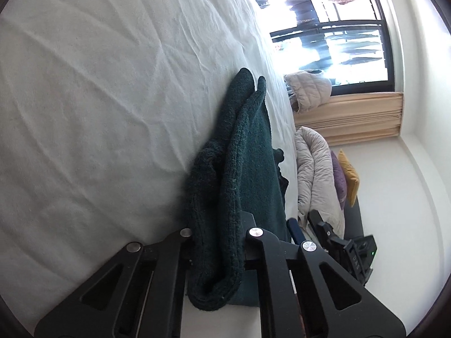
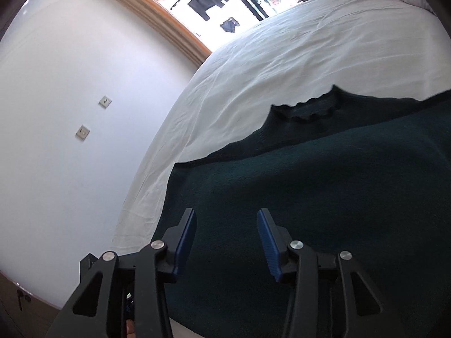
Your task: Fold small clothes
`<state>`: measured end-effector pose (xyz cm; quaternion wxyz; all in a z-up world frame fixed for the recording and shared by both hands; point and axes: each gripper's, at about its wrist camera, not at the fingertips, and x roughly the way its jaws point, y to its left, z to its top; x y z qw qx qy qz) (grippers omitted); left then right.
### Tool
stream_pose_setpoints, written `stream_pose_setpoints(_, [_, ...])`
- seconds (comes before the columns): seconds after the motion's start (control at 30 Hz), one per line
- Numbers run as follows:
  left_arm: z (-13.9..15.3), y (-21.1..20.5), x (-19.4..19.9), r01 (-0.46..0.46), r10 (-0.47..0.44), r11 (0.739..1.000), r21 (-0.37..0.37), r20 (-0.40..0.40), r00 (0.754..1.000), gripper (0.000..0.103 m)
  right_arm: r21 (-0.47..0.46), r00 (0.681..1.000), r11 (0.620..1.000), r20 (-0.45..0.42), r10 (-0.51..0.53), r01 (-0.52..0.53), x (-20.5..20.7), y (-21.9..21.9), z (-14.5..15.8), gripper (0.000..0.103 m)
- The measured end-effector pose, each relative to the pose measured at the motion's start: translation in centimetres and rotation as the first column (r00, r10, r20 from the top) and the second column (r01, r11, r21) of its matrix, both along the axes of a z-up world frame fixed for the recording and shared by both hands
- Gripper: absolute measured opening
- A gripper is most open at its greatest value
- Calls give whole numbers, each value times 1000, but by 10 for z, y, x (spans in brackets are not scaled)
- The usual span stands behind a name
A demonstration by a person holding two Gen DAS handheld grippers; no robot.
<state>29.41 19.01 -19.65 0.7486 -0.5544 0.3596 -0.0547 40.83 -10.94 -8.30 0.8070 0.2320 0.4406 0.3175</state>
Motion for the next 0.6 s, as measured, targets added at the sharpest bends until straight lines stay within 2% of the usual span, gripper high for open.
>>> stream_pose_setpoints(0.1, [4, 1, 2, 21, -22, 999, 47, 10, 1000, 7, -11, 998, 1000, -60, -5, 5, 12, 4, -14, 44])
stream_pose_setpoints(0.17, [5, 0, 3, 28, -29, 998, 63, 16, 999, 7, 11, 996, 1000, -89, -26, 27, 13, -8, -22, 36])
stream_pose_setpoints(0.3, [9, -5, 1, 32, -35, 995, 97, 32, 999, 7, 35, 991, 997, -120, -61, 65, 12, -27, -38, 28])
stream_pose_setpoints(0.37, [11, -5, -1, 30, -34, 994, 105, 36, 999, 7, 11, 986, 996, -143, -81, 84, 14, -29, -49, 2])
stream_pose_setpoints(0.5, [24, -13, -3, 35, -45, 985, 170, 55, 997, 7, 29, 986, 994, -133, -98, 103, 14, -29, -65, 0])
stream_pose_setpoints(0.6, [40, -21, -2, 37, -57, 971, 235, 80, 995, 7, -15, 989, 996, -115, -92, 91, 16, -25, -63, 0])
